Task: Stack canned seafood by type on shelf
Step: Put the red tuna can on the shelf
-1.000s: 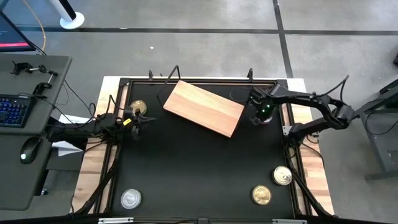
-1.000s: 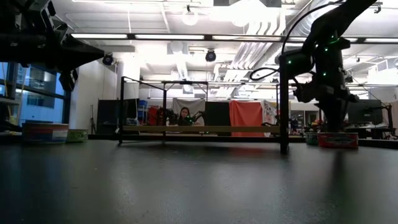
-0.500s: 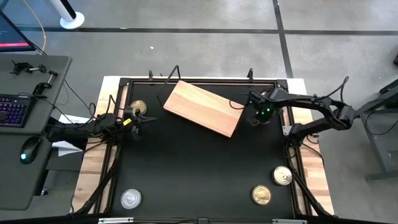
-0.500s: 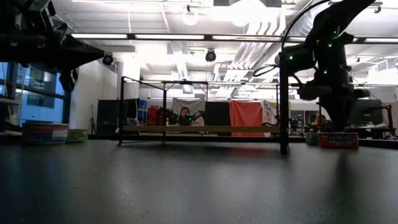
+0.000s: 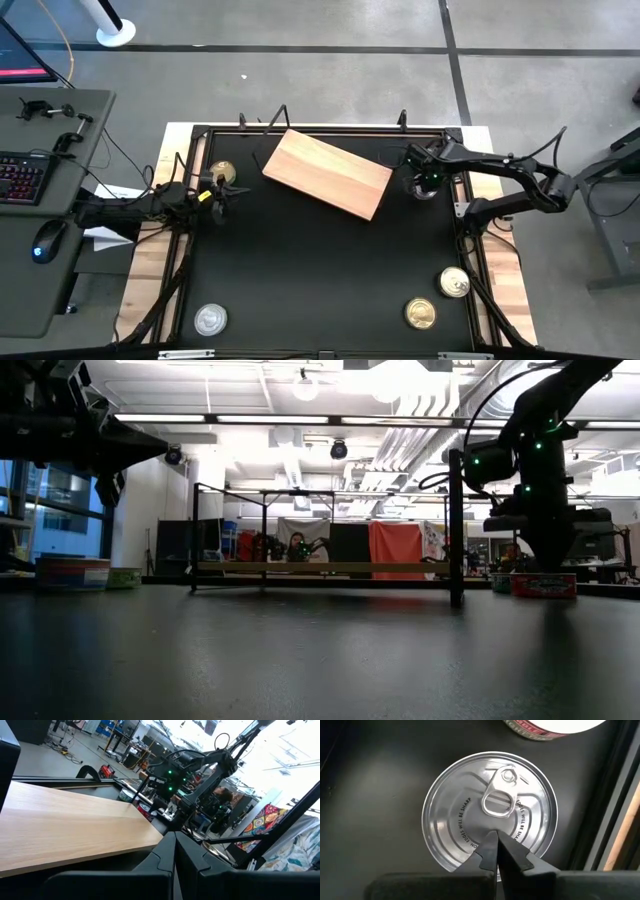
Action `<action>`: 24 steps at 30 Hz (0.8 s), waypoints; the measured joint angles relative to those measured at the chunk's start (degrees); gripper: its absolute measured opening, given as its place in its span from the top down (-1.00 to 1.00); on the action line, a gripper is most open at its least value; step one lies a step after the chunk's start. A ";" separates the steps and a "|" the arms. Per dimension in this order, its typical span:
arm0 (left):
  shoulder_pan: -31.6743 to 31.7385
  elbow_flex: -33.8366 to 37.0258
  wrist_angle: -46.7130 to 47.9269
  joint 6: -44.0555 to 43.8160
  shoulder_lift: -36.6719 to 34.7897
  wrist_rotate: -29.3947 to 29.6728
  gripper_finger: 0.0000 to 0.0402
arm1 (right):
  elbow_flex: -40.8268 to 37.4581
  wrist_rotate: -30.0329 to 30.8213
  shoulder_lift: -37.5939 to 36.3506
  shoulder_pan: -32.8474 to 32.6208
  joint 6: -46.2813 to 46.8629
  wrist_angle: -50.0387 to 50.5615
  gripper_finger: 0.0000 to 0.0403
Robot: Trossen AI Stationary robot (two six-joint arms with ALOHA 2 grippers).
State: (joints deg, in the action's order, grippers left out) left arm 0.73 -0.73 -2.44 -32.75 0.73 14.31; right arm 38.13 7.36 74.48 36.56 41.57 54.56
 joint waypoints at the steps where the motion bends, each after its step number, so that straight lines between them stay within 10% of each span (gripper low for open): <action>1: 0.00 0.00 0.00 0.00 0.02 -0.01 1.00 | 0.00 -0.56 0.01 -0.45 -0.05 0.29 1.00; 24: 0.00 0.00 -1.07 -2.14 0.00 -0.92 1.00 | 0.02 -8.46 0.04 -37.69 27.44 1.87 1.00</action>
State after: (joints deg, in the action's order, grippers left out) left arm 0.73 -0.73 -3.51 -34.89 0.73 13.40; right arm 38.15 -1.10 74.52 -1.13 69.01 56.43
